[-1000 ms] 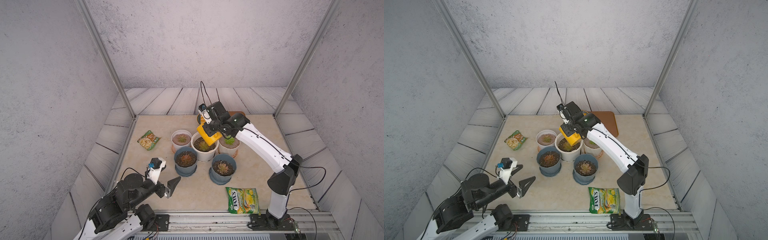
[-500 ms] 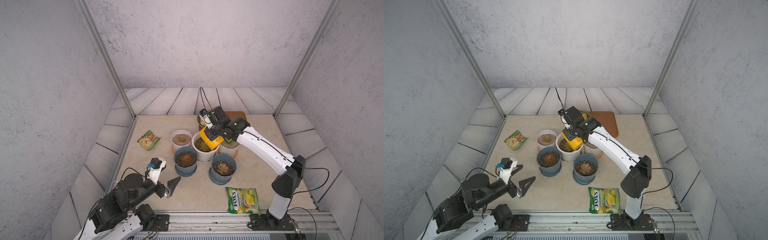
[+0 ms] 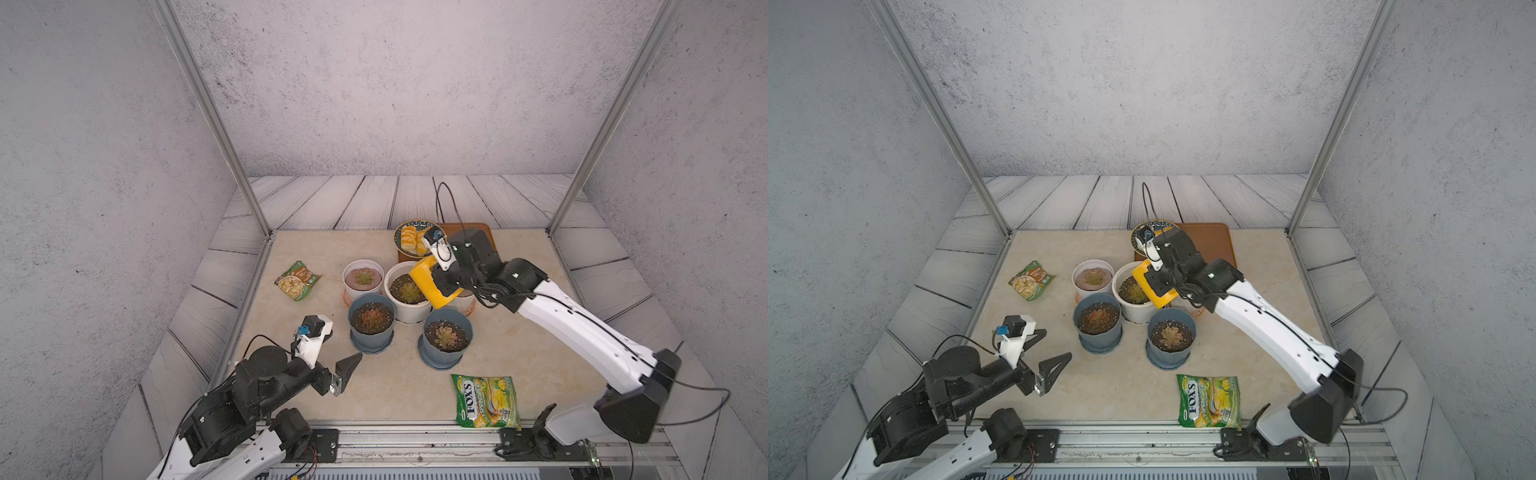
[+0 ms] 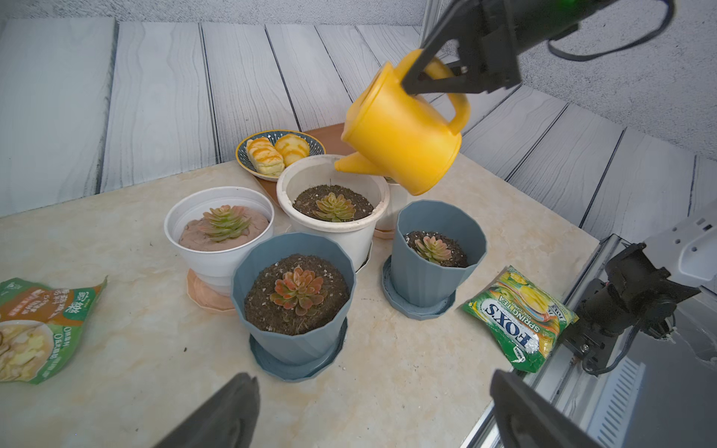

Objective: Water the succulent around the soil edge
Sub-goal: Water the soil of the potted plant with water.

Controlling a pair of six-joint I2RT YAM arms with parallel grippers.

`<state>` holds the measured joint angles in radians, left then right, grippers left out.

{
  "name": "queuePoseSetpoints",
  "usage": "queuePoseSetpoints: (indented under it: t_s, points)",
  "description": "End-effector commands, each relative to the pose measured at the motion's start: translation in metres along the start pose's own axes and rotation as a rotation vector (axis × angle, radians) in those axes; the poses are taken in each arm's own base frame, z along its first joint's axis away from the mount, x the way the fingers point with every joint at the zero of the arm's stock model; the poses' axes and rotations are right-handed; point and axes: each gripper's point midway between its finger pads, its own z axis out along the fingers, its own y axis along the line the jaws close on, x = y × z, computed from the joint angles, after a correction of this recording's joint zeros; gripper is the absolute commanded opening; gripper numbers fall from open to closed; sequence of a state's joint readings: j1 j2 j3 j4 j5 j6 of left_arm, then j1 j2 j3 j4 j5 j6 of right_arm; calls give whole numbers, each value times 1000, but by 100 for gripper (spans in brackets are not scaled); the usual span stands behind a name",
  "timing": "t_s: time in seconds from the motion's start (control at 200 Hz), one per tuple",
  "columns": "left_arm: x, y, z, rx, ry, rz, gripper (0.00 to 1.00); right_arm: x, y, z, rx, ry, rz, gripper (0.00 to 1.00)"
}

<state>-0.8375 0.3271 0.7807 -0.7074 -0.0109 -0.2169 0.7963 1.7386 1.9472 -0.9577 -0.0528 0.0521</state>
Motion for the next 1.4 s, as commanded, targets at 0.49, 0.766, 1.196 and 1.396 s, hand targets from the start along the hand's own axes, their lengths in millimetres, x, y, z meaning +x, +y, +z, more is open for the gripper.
queuePoseSetpoints:
  t_s: [0.49, 0.766, 1.196, 1.396]
  points:
    - [2, -1, 2, 8, 7, 9, 98, -42, -55, 25, 250, -79, -17, 0]
    - [3, -2, 4, 11, 12, 10, 98, -25, -69, 12, 328, -39, -41, 0]
    - [3, -1, 5, 6, 16, 11, 98, -7, -41, -73, 216, -326, -43, 0]
    - [0, 1, 4, -6, 5, 9, 98, 10, -8, -154, 72, -687, -52, 0]
